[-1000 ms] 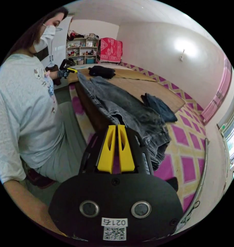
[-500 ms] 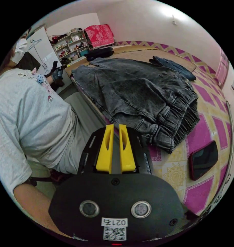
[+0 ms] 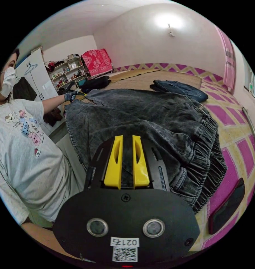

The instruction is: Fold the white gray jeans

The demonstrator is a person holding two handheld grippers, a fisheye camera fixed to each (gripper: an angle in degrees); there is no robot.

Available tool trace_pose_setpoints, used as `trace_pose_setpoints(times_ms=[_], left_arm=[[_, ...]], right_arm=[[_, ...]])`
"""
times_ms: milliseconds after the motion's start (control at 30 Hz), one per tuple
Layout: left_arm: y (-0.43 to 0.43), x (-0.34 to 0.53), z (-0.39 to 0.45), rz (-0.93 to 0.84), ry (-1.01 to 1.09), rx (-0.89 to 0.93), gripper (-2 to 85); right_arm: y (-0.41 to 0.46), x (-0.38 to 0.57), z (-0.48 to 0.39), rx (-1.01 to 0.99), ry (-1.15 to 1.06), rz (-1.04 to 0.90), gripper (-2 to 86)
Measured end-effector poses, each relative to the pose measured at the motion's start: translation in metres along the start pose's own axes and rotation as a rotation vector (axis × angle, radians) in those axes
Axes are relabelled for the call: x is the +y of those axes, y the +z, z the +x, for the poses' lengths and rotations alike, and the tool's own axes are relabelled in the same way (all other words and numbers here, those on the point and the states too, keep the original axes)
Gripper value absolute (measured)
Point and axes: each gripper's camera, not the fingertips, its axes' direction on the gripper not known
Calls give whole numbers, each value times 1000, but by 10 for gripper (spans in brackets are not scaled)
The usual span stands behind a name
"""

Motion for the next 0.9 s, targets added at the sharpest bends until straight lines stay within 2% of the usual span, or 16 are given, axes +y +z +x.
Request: trace_pose_setpoints(times_ms=[167, 300, 433, 533, 633, 833, 900], left_arm=[[-20, 11, -11, 61, 36, 68, 5], [-58, 41, -36, 283, -40, 171, -5], [-50, 46, -61, 214, -155, 243, -8], [-37, 33, -65, 59, -182, 218, -8], [-42, 28, -65, 39, -169, 182, -8], [-61, 45, -84, 40, -242, 229, -5], [-81, 57, -84, 93, -250, 162, -7]], right_arm=[[-5, 0, 16, -45, 47, -5, 39], [-7, -1, 28, -79, 73, -18, 30], [-8, -3, 32, -70, 66, -43, 22], [-10, -4, 36, -67, 69, -55, 17], [-13, -4, 40, -60, 68, -63, 11], [-14, -7, 49, -61, 54, -120, -1], [-17, -7, 51, -37, 56, -122, -2]])
